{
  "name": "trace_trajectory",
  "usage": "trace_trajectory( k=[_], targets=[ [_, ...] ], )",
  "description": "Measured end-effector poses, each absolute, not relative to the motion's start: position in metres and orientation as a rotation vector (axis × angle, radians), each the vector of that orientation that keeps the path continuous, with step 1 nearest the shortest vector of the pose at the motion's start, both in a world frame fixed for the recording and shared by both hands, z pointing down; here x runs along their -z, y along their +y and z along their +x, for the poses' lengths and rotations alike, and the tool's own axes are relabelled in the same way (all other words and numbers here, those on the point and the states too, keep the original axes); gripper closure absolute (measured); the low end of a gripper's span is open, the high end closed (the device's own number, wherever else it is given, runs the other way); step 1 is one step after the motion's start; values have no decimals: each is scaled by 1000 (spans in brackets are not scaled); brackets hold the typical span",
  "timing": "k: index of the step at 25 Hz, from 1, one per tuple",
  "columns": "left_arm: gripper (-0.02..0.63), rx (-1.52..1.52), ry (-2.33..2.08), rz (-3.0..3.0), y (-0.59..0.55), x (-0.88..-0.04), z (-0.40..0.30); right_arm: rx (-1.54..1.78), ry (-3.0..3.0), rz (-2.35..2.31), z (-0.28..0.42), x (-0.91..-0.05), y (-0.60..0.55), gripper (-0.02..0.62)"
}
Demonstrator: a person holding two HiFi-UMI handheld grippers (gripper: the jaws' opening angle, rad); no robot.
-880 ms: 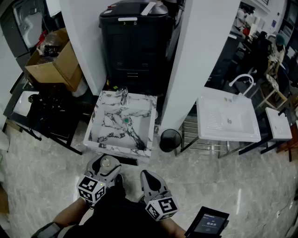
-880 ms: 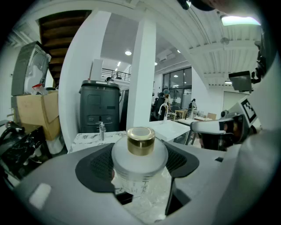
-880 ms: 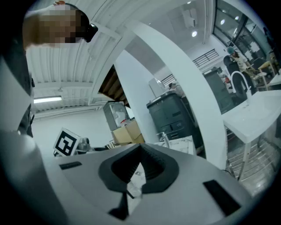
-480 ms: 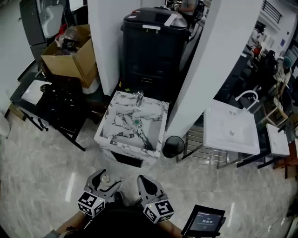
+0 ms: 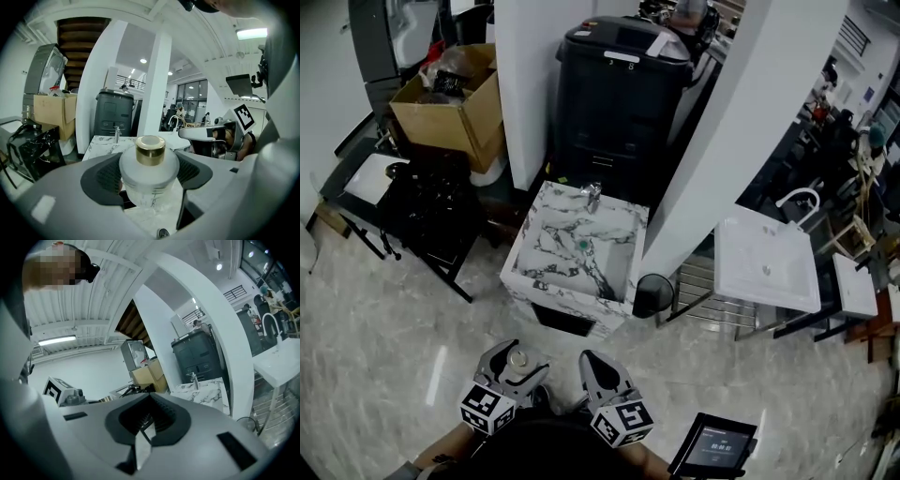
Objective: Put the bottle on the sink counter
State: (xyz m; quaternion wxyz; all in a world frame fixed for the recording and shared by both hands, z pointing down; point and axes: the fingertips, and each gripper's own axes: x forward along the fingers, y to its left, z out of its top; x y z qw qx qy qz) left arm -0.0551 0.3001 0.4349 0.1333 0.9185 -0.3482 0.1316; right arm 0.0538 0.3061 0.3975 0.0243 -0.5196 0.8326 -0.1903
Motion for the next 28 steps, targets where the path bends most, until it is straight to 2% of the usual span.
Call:
trace_trajectory(
  k=[14,28],
  targets=[
    [267,-333,-877,2727,272,-434,-110,506,2492,-1756,10,-388,284,600],
    [267,-362,-886,2690,243,-453,-122,601,2520,-1731,-8,-418,249,600]
  ],
)
